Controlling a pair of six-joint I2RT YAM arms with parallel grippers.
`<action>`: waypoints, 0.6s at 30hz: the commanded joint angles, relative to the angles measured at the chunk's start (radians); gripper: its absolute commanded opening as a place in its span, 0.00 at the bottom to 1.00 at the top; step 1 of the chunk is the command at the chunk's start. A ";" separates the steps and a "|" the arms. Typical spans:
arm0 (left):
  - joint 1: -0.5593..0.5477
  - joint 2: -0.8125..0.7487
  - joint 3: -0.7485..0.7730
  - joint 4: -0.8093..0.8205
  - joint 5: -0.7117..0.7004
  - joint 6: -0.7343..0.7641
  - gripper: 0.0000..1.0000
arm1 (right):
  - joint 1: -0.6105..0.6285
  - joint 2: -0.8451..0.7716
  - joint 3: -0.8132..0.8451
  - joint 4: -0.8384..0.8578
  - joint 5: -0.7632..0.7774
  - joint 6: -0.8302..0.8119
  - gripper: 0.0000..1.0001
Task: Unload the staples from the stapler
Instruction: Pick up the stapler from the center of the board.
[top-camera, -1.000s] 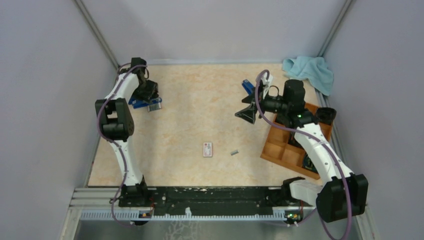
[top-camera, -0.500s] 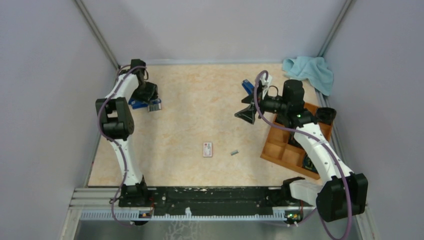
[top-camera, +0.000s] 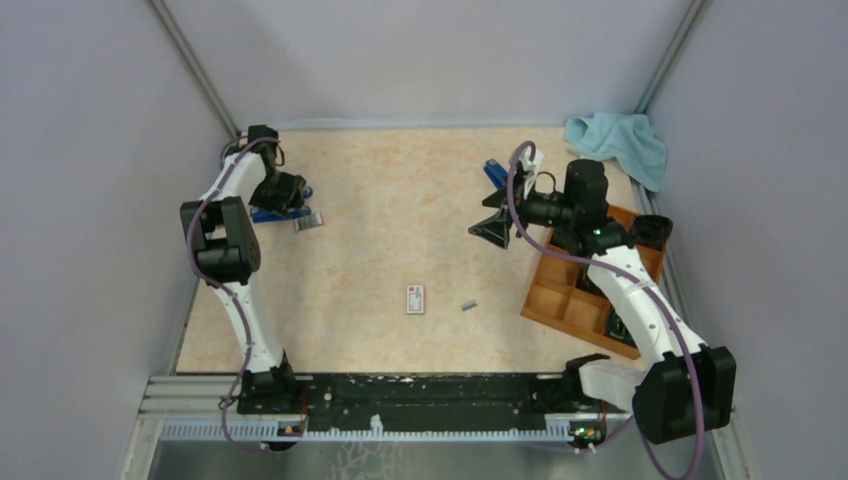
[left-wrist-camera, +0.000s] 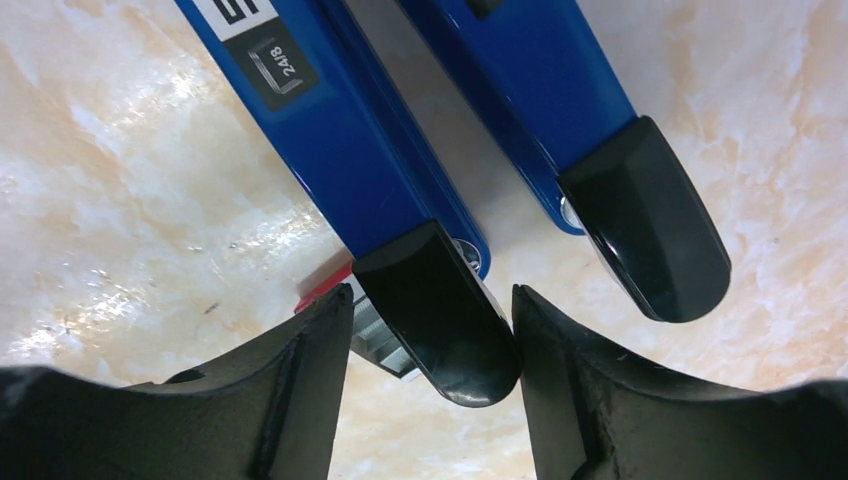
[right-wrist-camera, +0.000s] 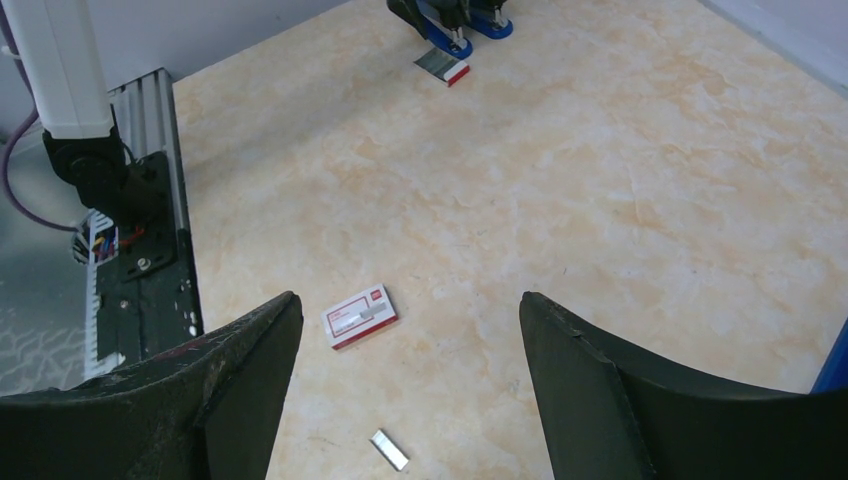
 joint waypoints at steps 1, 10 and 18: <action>0.026 -0.036 -0.013 -0.039 -0.024 0.020 0.67 | 0.010 -0.001 0.019 0.025 -0.005 -0.020 0.80; 0.062 -0.020 0.020 -0.041 -0.010 0.027 0.61 | 0.009 0.000 0.017 0.026 -0.005 -0.019 0.80; 0.083 -0.020 0.020 -0.046 -0.005 0.028 0.59 | 0.012 -0.002 0.016 0.026 -0.004 -0.021 0.80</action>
